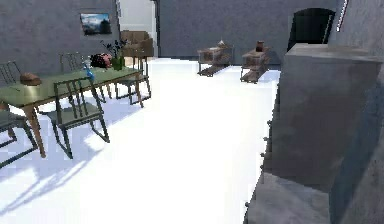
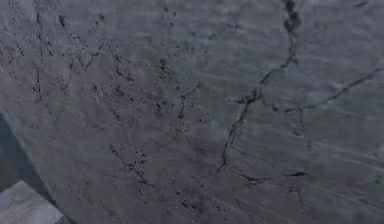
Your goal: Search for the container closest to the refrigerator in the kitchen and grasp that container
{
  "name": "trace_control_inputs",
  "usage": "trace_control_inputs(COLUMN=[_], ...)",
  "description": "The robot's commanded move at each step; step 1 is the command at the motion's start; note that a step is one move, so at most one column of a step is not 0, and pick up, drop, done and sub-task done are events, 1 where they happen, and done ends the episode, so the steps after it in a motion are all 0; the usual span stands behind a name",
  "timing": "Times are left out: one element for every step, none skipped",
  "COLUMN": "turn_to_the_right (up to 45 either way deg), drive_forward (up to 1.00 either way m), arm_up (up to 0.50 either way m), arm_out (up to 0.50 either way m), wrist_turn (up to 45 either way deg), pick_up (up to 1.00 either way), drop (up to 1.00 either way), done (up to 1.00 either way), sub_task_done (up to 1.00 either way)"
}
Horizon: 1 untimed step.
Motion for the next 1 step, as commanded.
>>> trace_control_inputs(turn_to_the_right=[0.0], drive_forward=[1.00], arm_up=[0.00], arm_out=[0.00], wrist_turn=[0.0], pick_up=[0.00], drop=[0.00], done=[0.00], sub_task_done=[0.00])
